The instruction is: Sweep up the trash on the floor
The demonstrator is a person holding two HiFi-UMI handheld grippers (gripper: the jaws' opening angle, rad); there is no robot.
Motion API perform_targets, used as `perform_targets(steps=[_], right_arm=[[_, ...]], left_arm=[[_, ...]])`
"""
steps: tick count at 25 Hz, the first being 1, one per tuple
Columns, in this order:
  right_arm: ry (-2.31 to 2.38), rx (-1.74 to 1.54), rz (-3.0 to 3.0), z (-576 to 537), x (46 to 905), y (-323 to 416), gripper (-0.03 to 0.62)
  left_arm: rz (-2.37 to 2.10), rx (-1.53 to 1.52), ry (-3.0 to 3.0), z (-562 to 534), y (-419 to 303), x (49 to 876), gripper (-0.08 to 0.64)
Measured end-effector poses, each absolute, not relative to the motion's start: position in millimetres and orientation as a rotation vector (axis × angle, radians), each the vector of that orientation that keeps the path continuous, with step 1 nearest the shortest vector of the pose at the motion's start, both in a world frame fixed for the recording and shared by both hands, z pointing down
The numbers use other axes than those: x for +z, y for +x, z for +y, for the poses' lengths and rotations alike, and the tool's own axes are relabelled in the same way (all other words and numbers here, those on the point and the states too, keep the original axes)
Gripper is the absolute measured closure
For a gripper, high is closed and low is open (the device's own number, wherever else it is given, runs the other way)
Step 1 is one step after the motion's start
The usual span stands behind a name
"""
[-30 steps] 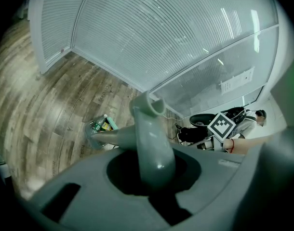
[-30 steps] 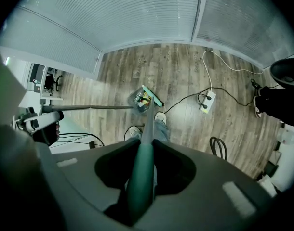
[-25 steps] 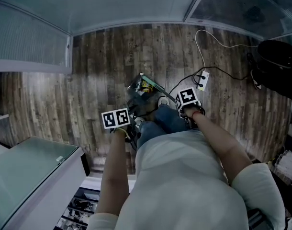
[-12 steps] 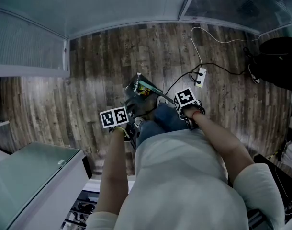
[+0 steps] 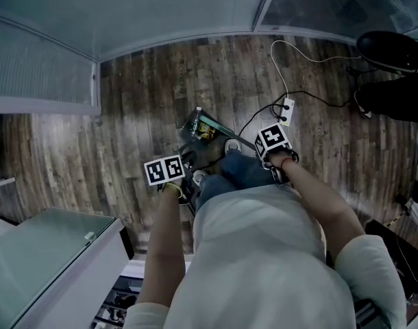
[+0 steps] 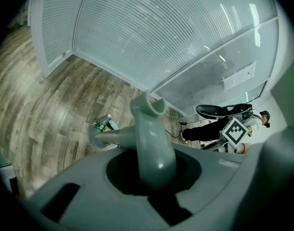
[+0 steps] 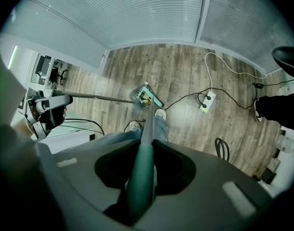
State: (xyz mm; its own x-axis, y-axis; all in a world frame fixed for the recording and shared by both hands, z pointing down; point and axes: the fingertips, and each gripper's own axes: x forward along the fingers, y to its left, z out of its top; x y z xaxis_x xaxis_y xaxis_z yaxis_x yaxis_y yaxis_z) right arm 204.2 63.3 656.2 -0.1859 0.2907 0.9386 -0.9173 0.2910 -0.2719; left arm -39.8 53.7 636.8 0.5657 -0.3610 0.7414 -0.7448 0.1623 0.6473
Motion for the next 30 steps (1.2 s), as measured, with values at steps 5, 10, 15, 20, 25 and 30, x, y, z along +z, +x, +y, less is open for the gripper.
perform_targets(steps=[5, 10, 15, 20, 25, 30], right_arm=[[0.677, 1.253, -1.33, 60, 651, 207, 0.497], [0.72, 1.287, -1.343, 50, 650, 212, 0.497], [0.764, 1.316, -1.361, 35, 648, 214, 0.497], [0.801, 1.336, -1.374, 19, 648, 216, 0.497], [0.818, 1.351, -1.38, 5, 647, 218, 0.497], [0.834, 1.363, -1.383, -9, 648, 217, 0.497]], left_arm=[[-1.017, 0.368, 1.445, 55, -38, 637, 0.508], [-1.031, 0.382, 1.44, 56, -34, 638, 0.506], [-1.051, 0.403, 1.427, 59, -36, 639, 0.502], [-1.08, 0.437, 1.413, 59, -39, 642, 0.497], [-1.105, 0.465, 1.399, 59, -39, 642, 0.494], [-1.12, 0.483, 1.391, 58, -42, 643, 0.494]])
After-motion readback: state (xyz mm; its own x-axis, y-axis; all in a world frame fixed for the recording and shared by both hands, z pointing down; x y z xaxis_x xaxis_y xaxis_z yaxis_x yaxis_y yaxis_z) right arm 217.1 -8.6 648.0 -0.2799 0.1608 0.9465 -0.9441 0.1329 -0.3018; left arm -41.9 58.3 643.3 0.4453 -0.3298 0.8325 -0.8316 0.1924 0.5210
